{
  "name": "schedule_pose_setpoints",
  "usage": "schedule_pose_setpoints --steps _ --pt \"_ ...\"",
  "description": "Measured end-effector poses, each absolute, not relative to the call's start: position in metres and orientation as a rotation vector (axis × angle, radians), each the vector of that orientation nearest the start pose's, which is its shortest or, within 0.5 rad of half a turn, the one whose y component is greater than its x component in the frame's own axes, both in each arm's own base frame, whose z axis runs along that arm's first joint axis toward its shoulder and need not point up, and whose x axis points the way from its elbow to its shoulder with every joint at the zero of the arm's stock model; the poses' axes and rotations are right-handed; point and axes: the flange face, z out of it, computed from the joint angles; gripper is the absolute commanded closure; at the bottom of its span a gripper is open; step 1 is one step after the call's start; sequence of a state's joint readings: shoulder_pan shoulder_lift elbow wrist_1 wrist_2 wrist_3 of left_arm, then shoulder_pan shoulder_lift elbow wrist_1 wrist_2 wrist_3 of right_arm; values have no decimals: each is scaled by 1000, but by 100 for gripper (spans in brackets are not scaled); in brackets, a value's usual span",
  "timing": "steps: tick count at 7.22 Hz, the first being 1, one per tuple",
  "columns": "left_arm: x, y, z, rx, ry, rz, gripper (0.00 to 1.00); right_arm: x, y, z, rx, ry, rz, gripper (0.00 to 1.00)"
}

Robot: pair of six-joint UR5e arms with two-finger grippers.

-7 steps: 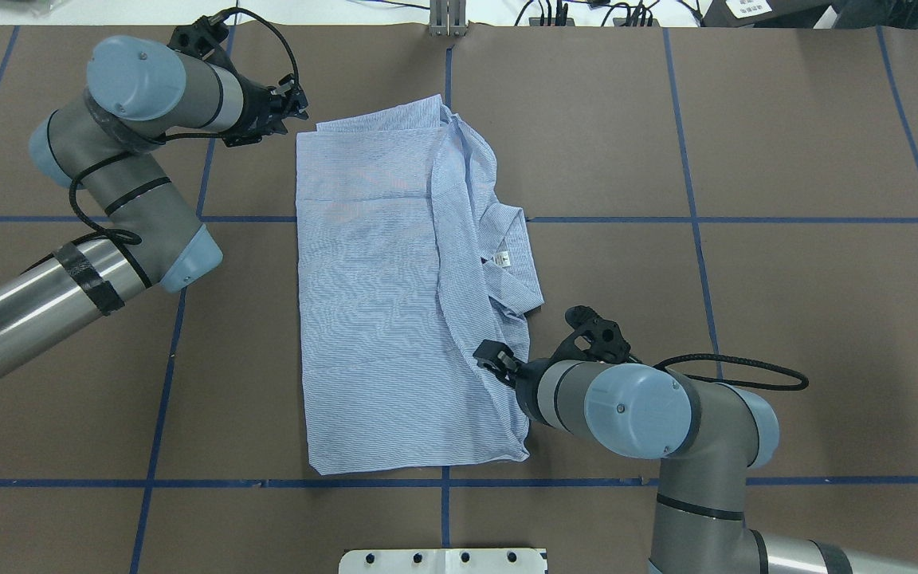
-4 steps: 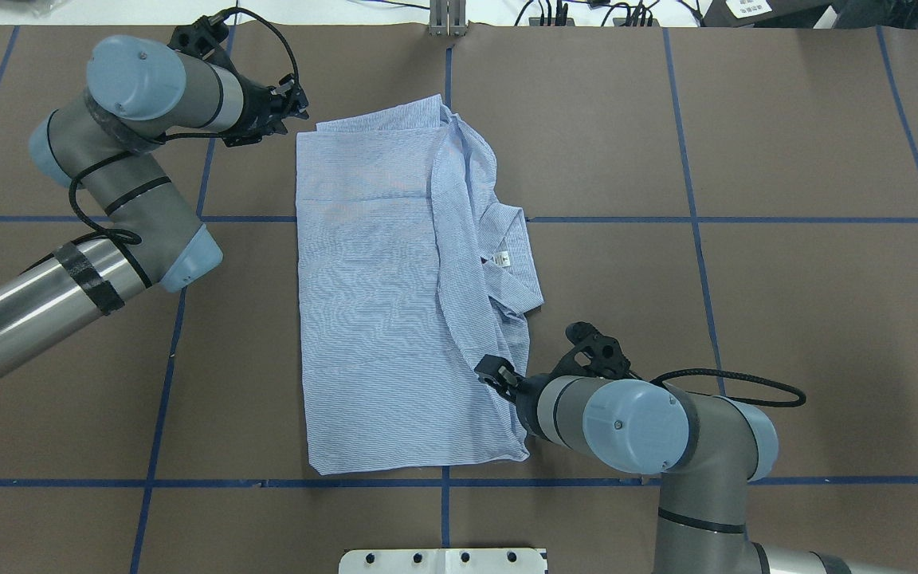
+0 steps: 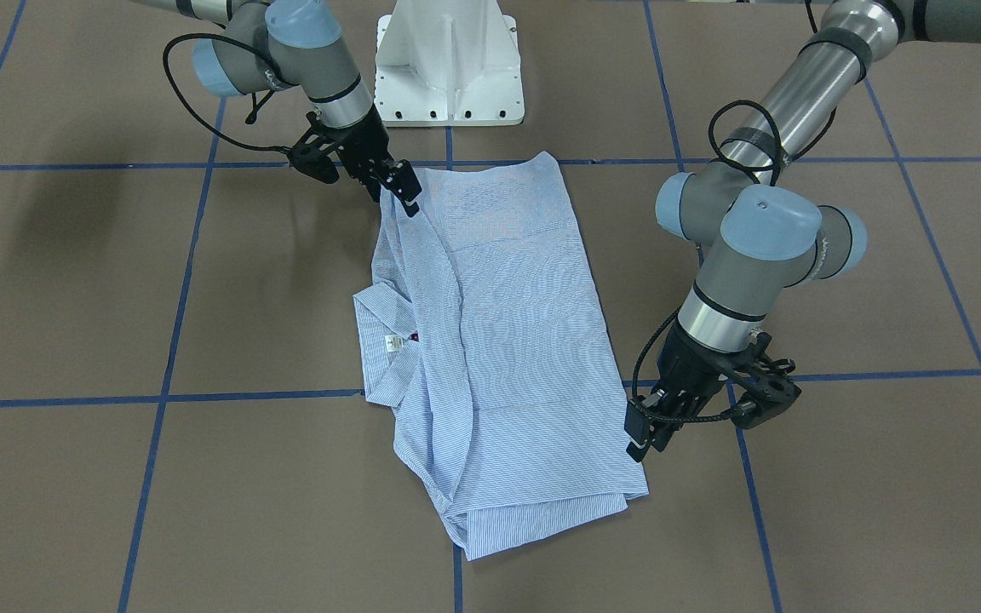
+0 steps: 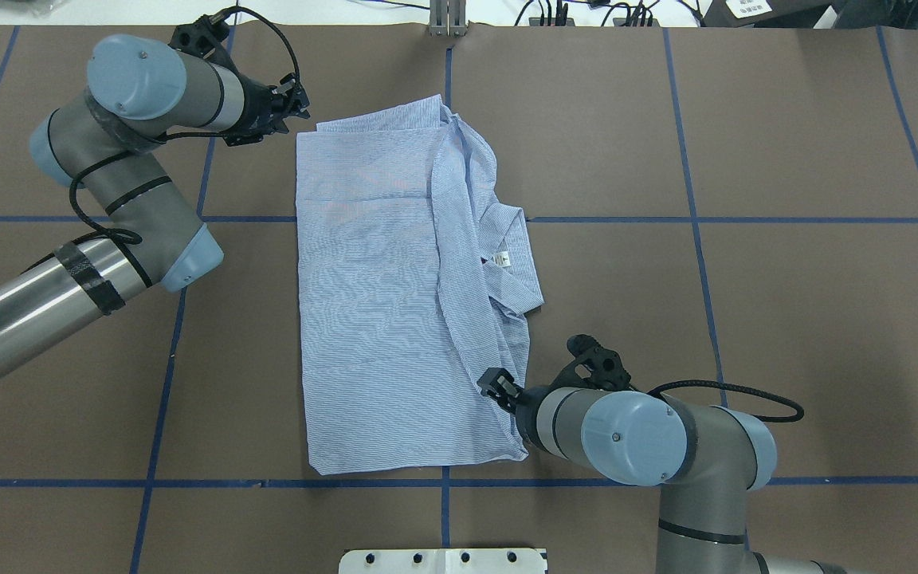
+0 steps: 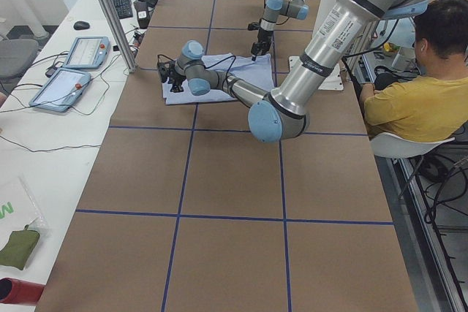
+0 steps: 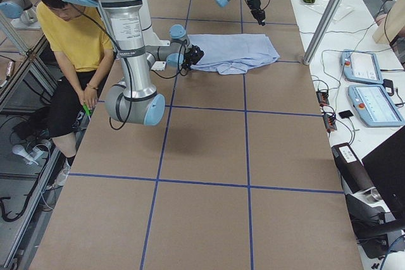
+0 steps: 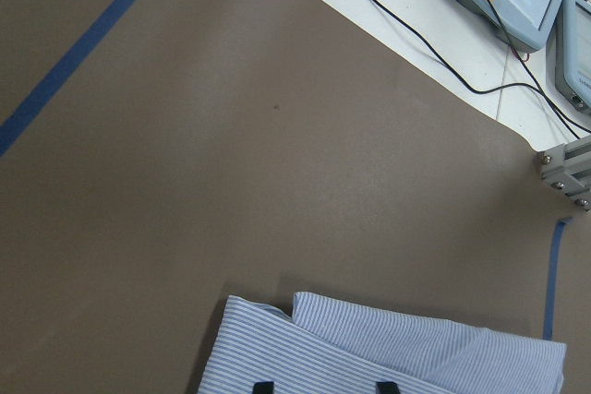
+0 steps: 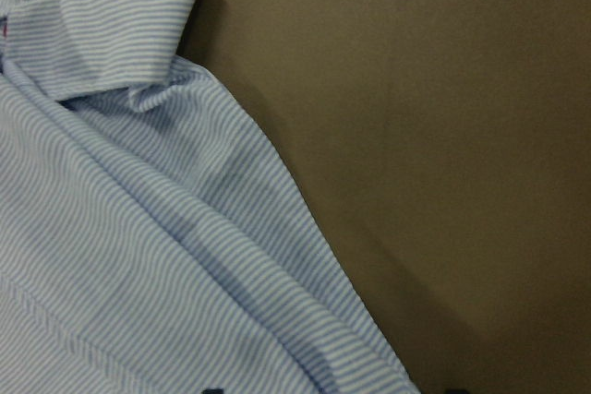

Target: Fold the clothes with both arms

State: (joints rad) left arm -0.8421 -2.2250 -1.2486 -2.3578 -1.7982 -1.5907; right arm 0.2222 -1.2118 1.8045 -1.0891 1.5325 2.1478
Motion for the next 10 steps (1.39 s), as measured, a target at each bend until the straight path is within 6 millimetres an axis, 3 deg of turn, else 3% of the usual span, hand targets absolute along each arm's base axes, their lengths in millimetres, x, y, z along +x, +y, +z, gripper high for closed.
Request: schedule_pose_setpoints --steps 1,6,7,8,10 --pt "423 -641 324 264 1124 -639 53 -565 -267 300 -164 -1093 742 100" --pt "420 -637 313 273 1143 -636 53 -561 -261 291 -177 -1115 766 100" --pt "417 -628 309 267 1150 -637 53 -556 -260 287 -177 -1126 767 100" --pt "411 -605 310 241 1171 -647 53 -552 -257 288 -172 -1130 768 100" --pt "399 -509 312 114 1256 -663 51 -551 -247 287 -165 -1137 764 100"
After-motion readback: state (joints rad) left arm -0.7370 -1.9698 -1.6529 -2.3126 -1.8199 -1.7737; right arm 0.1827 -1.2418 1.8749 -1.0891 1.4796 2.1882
